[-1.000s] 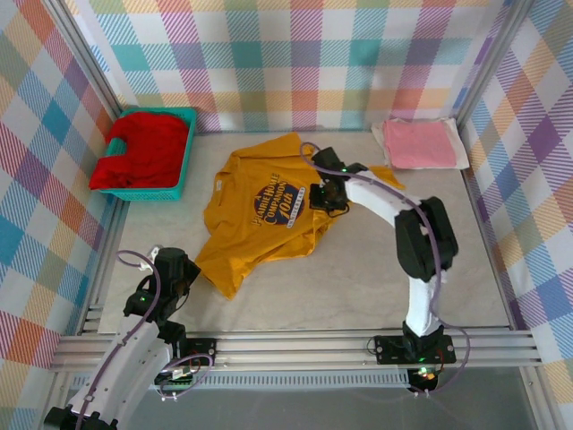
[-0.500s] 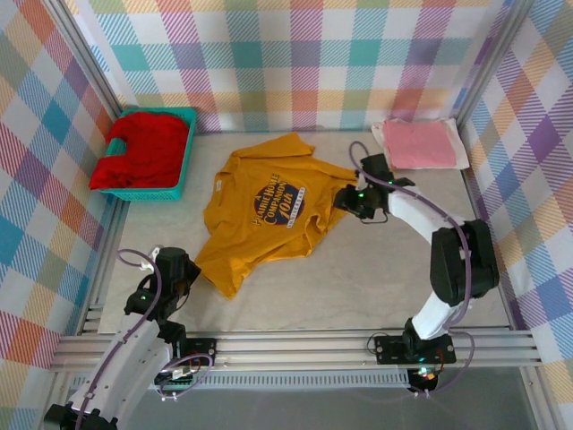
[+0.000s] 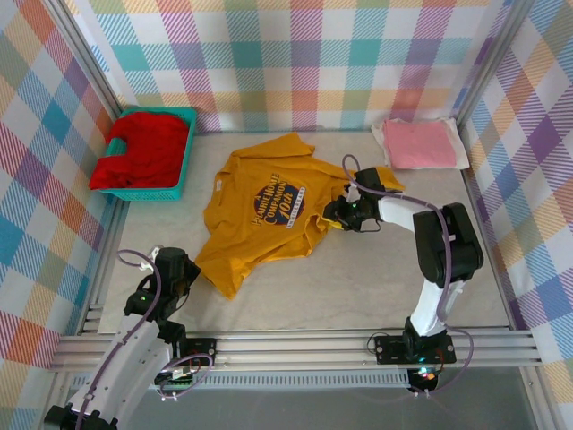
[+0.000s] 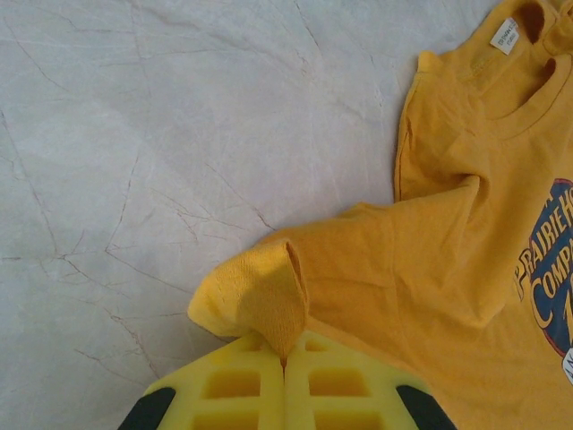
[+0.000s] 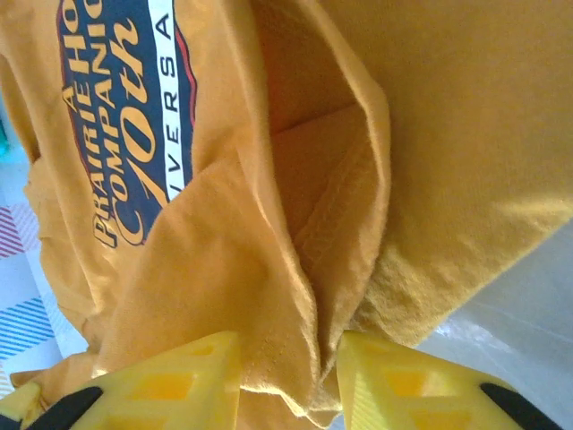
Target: Fold and stack the t-shirts
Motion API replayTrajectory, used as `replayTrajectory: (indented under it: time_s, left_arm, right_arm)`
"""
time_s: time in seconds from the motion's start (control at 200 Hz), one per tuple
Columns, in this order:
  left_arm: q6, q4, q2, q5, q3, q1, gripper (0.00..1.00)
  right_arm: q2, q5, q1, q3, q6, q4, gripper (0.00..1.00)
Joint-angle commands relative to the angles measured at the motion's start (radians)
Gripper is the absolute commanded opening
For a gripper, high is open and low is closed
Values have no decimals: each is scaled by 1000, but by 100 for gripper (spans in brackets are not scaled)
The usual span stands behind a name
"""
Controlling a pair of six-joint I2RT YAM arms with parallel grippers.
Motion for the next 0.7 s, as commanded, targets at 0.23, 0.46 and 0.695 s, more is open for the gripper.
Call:
replayTrajectory:
  time_s: [0.23, 0.46, 0.695]
  left_arm:
    - [0, 10, -18, -19, -15, 17, 0]
    - [-19, -11, -23, -26, -9, 17, 0]
    - [-97, -172, -89, -20, 62, 17, 0]
  right_arm:
    - [83, -65, 23, 4, 73, 112, 30]
    - [-3, -22, 21, -7, 81, 63, 6]
    - [-250, 39, -45, -82, 49, -187, 0]
